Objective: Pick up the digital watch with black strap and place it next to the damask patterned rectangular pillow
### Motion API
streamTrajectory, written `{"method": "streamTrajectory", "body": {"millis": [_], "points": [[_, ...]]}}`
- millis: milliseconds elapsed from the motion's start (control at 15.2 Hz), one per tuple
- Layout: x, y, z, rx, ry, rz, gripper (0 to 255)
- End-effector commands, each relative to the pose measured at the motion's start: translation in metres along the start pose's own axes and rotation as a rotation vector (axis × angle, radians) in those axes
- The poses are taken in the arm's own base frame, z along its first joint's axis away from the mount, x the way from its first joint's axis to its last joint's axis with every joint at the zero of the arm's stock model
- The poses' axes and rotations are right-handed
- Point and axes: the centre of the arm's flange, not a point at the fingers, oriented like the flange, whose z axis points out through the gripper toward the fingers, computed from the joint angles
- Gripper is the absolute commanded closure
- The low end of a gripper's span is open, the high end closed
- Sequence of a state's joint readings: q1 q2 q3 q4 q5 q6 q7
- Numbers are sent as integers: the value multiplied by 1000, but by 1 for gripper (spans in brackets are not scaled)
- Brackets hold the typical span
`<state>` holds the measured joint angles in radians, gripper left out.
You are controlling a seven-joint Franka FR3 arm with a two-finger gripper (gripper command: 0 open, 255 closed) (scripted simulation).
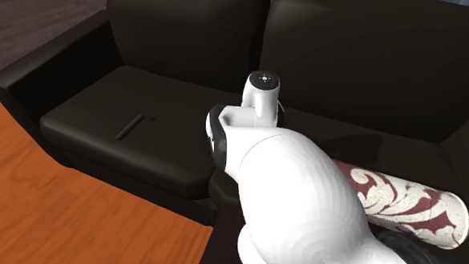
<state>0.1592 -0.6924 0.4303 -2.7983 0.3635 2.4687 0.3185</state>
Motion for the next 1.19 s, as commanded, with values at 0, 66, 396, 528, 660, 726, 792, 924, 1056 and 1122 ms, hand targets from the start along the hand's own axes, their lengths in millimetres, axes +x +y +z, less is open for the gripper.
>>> {"method": "streamTrajectory", "body": {"millis": [0, 66, 396, 528, 660, 726, 792, 924, 1056, 1122], "points": [[-2, -20, 16, 8, 64, -4, 0], [-2, -29, 23, 10, 92, -7, 0], [2, -78, 61, 18, 236, -20, 0], [5, -98, 76, 21, 294, -25, 0], [7, -105, 86, 22, 314, -27, 0], [9, -105, 91, 22, 314, -27, 0], [11, -105, 96, 22, 314, -27, 0], [14, -106, 106, 22, 314, -27, 0], [17, -106, 116, 22, 314, -27, 0], [18, -106, 119, 22, 314, -27, 0]]}}
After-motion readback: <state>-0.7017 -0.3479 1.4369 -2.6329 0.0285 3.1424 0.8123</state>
